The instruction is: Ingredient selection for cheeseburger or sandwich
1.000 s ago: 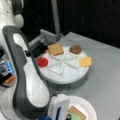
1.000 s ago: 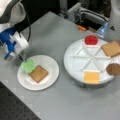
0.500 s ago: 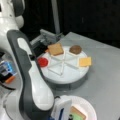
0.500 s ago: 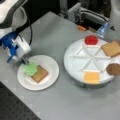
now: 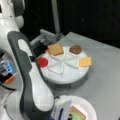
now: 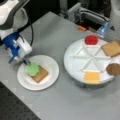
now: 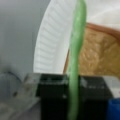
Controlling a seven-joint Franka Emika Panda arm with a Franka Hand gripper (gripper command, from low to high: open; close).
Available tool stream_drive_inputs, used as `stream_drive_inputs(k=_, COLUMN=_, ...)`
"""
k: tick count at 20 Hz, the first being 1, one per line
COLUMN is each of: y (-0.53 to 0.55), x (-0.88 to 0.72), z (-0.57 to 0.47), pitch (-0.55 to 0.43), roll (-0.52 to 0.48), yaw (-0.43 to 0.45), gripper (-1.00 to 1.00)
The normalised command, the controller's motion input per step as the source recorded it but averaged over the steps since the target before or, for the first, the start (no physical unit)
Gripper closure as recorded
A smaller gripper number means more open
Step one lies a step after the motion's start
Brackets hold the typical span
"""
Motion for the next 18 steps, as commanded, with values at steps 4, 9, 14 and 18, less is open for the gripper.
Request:
stream_drive_inputs(k=4, y=0.15, x=-0.17, z=-0.01, pitch=-0.048, roll=-0.113, yaw=0.039, gripper=1.0)
stream_drive_inputs(k=9, y=0.15, x=-0.18, z=0.01, pitch=-0.048, roll=-0.186, yaw=0.036, gripper=1.0)
stream_drive_inputs(k=14, y=0.17, x=-0.23, z=0.21, pitch=0.026, roll=-0.366, yaw=0.004, gripper=1.0)
stream_drive_inputs(k=18, y=0.33, x=-0.19, z=0.16, pitch=0.006, roll=-0.332, yaw=-0.09, gripper=1.0)
